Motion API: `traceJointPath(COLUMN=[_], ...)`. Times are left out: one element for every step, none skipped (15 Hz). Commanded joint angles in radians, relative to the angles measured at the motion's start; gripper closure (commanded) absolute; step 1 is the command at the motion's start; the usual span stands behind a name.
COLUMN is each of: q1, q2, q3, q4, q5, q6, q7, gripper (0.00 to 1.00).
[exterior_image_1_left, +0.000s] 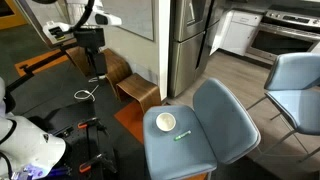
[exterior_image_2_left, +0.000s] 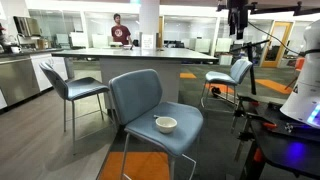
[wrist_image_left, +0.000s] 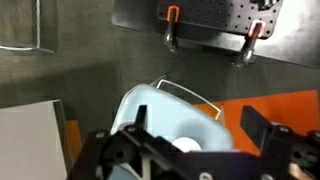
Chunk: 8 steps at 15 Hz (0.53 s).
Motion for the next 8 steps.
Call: traceJointPath(q1=[0.025, 0.025, 0.025, 0.025, 0.025, 0.025, 0.025, 0.025], q2=[0.002, 0.002, 0.002, 0.002, 0.002, 0.002, 0.002, 0.002], q3=[-0.021, -0.021, -0.021, -0.021, -0.021, -0.021, -0.021, -0.021], q4=[0.002, 0.002, 0.002, 0.002, 0.002, 0.002, 0.002, 0.002], q5=[-0.01, -0.01, -0.01, -0.01, -0.01, -0.01, -0.01, -0.01], q6=[-0.004, -0.004, -0.004, -0.004, -0.004, -0.004, -0.004, -0.004], q7=[0.011, 0.011, 0.011, 0.011, 0.011, 0.011, 0.011, 0.011], gripper=[0.0, 0.0, 0.0, 0.0, 0.0, 0.0, 0.0, 0.0])
